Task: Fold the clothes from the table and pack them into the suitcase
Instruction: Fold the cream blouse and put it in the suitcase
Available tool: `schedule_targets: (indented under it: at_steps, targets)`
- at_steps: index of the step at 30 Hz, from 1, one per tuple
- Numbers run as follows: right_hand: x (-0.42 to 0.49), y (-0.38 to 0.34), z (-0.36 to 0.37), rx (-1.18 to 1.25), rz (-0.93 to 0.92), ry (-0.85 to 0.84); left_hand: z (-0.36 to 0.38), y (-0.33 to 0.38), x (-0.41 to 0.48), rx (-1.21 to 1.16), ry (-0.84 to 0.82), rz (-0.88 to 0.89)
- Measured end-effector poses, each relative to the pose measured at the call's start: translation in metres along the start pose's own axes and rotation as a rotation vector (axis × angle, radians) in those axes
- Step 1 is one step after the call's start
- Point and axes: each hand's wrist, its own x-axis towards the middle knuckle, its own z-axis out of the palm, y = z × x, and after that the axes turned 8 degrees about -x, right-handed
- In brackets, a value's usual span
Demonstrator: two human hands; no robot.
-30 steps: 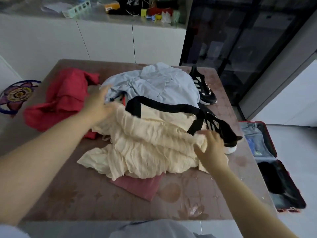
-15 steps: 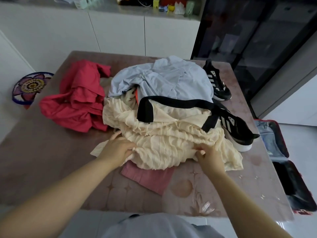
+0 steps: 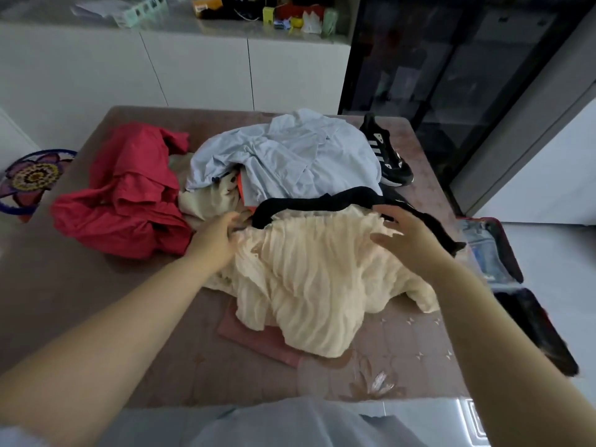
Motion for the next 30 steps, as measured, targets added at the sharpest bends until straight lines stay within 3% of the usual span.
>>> schedule_targets:
  at_steps: [2,4,7,10,12,14,17,21,24,26,30]
  targets:
    - [-0.011,0.012,0.020,-0.062,-0.041,-0.096,0.010,-0.010,-0.011,0.070,0.053,0.097]
    - [-0.031,0.029,0.035,-0.159,-0.041,-0.113,0.017,-0.017,-0.030,0.108,0.030,0.333]
    - [-0.063,0.055,0.059,-0.185,0.141,-0.114,0.029,-0.034,-0.057,0.273,-0.183,0.565]
    - [-0.086,0.068,0.088,-0.295,0.249,-0.169,0.044,-0.054,-0.070,0.401,-0.406,0.456]
    - [-0.097,0.071,0.108,-0.479,0.169,-0.274,0.051,-0.060,-0.071,0.343,-0.353,0.381]
    - [-0.103,0.072,0.120,-0.546,0.082,-0.262,0.053,-0.057,-0.068,0.270,-0.240,0.369]
    - [-0.100,0.075,0.122,-0.409,-0.041,-0.058,0.048,-0.049,-0.057,0.157,-0.118,0.355]
    - [-0.085,0.068,0.079,-0.053,0.171,0.207,0.033,-0.028,-0.044,-0.040,-0.077,0.242]
    - [-0.086,0.075,0.035,0.066,0.207,0.331,0.032,-0.017,-0.045,-0.058,-0.192,0.289]
    - [-0.091,0.081,0.024,0.025,0.195,0.264,0.042,-0.012,-0.054,0.006,-0.340,0.329]
    - [-0.107,0.098,0.046,-0.236,0.249,-0.118,0.073,-0.017,-0.072,0.315,-0.691,0.370]
